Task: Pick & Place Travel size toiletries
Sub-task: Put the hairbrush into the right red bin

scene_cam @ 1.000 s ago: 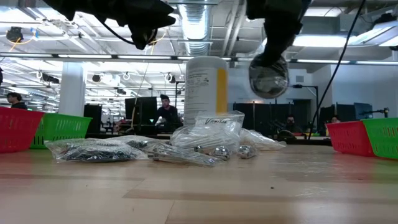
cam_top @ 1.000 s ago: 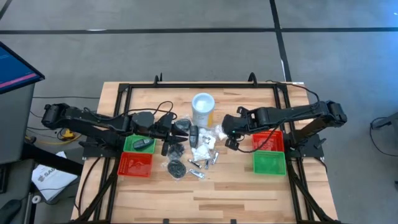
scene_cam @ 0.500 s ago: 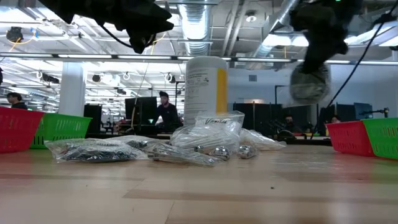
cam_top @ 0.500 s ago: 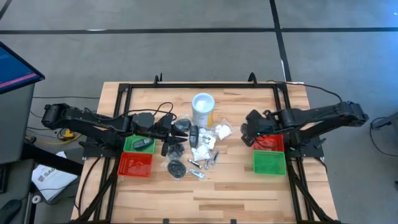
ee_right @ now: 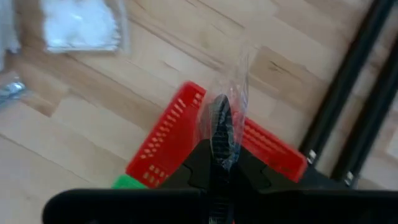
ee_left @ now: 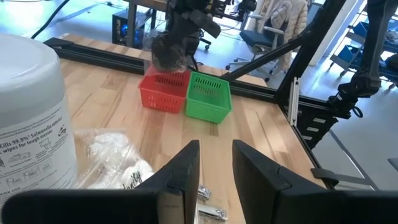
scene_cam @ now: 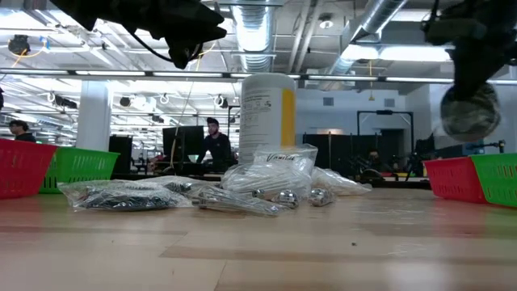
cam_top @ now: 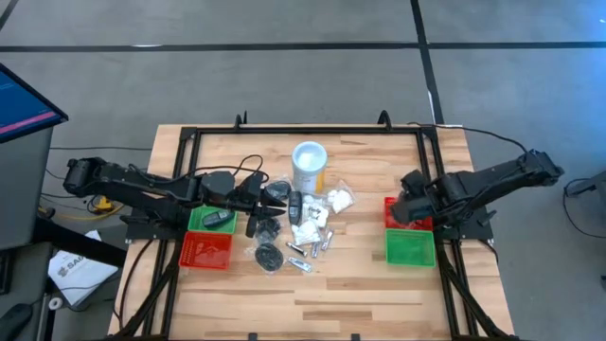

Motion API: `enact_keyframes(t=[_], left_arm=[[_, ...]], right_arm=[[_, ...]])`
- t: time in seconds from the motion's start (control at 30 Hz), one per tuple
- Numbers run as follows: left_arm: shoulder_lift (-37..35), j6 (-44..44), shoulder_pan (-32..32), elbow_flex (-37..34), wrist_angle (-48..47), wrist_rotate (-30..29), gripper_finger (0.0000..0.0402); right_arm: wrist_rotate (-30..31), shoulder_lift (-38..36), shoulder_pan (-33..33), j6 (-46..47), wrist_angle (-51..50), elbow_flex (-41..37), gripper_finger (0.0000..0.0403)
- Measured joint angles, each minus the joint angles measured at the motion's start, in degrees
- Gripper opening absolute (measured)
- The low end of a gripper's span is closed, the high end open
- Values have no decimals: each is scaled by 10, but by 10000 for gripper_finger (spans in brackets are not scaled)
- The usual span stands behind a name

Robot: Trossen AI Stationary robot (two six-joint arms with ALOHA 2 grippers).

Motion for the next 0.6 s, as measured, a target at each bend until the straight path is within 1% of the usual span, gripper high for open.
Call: enact_keyframes(t=[0.23,0.37,0.6], left_arm=[[0,0,0,0,0,0,87],[0,0,0,0,0,0,87],[0,0,0,0,1,0,87]], right_arm=[[-1,1,78,162,-72,0,18],[0,1,120,232,-85,-2,18],[-9,1,165,341,-86,-58,18]])
